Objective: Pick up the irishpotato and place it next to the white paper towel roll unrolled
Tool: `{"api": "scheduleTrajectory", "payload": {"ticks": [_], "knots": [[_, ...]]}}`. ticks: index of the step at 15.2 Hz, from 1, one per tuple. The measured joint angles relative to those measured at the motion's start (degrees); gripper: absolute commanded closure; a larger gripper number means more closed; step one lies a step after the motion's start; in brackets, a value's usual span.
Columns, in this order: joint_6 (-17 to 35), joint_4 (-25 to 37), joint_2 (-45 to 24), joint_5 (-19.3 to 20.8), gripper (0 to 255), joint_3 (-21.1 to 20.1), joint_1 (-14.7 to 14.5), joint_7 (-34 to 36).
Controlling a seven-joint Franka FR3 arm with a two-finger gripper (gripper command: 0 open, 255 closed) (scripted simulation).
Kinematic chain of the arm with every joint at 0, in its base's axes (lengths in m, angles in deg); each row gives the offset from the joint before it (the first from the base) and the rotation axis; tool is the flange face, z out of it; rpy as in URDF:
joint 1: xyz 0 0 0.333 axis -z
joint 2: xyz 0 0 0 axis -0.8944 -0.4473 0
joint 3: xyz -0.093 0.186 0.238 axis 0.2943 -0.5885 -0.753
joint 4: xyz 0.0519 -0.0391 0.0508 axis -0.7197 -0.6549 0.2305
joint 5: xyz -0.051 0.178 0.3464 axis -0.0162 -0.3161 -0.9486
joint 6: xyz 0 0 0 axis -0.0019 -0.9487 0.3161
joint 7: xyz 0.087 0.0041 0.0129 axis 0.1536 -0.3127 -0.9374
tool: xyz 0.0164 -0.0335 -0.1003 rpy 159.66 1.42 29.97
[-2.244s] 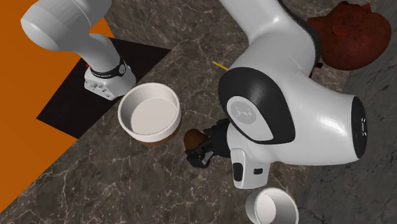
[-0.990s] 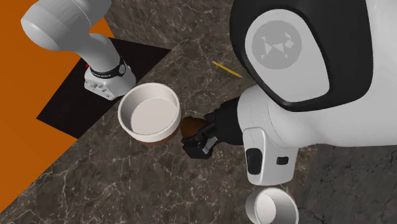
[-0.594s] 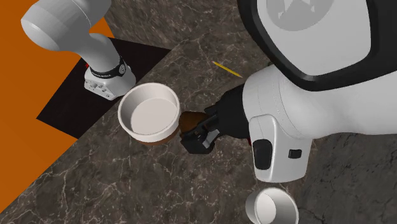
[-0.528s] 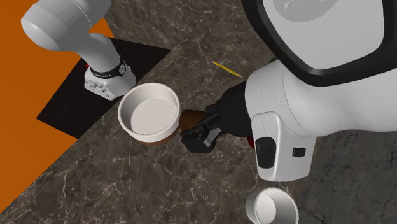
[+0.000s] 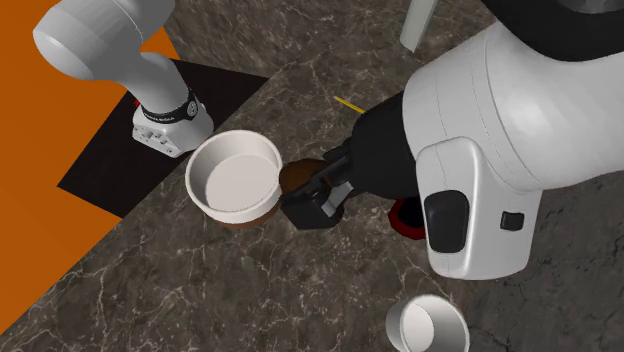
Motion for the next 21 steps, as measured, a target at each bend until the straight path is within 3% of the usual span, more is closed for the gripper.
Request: {"api": "scheduleTrajectory", "payload": {"ticks": [18,21], "knots": [[-15.09,18.80,-3.50,0.83,255,0.42,0.57,-3.49],[-15.56,17.03,-1.69,-0.19,255,-0.50,-1.29,-0.40]]}}
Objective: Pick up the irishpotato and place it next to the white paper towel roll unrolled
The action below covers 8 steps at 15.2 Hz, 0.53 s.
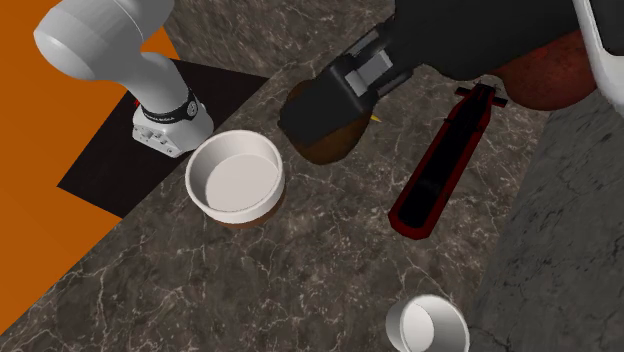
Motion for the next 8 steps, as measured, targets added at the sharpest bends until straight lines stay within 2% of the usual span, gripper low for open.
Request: {"api": "scheduleTrajectory", "payload": {"ticks": [8], "knots": [[0.02,-6.19,5.00,-5.20,255,-3.98,-6.76,12.81]]}}
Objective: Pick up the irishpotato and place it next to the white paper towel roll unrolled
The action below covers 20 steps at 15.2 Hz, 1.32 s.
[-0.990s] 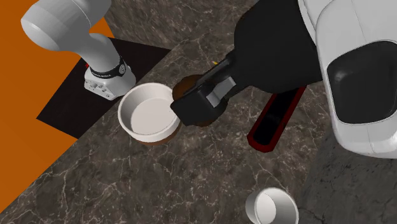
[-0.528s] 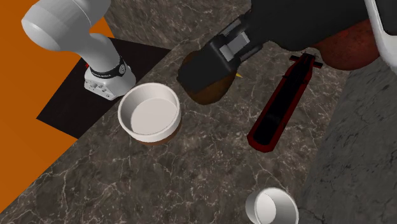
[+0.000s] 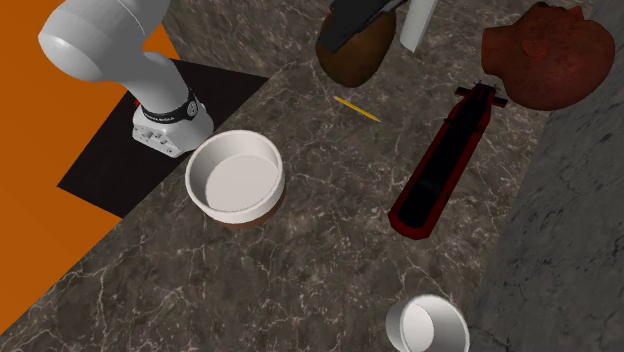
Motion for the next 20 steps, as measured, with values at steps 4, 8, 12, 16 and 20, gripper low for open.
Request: {"api": "scheduleTrajectory", "payload": {"ticks": [4,8,12,16,20], "knots": [[0.00,-1.18,0.99,-2.85,255,-1.97,-2.92,5.99],[-0.03,-0.93,0.89,-6.35,255,-4.28,-6.22,12.98],[0.31,0.34,-0.29,-9.44,255,-6.31,-9.12,19.08],[0.00,3.09,-2.04,-12.49,255,-8.33,-12.10,25.32],[0.83,5.74,-4.64,-15.06,255,-10.14,-14.99,30.98]]}}
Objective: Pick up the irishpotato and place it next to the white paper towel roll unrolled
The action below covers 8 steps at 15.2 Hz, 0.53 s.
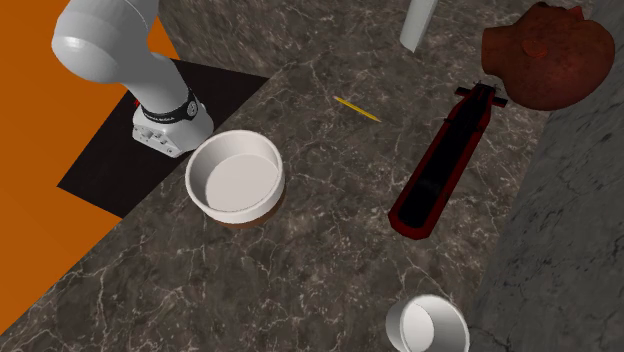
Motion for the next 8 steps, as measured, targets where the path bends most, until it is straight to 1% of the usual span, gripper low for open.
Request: {"api": "scheduleTrajectory", "payload": {"ticks": [3,6,8], "knots": [[-1.34,6.08,-3.96,-1.84,255,-1.25,-2.00,4.36],[0.69,3.88,-3.61,-2.05,255,-1.54,-2.71,5.01],[2.51,1.34,-2.92,-1.88,255,-1.54,-2.87,4.70]]}}
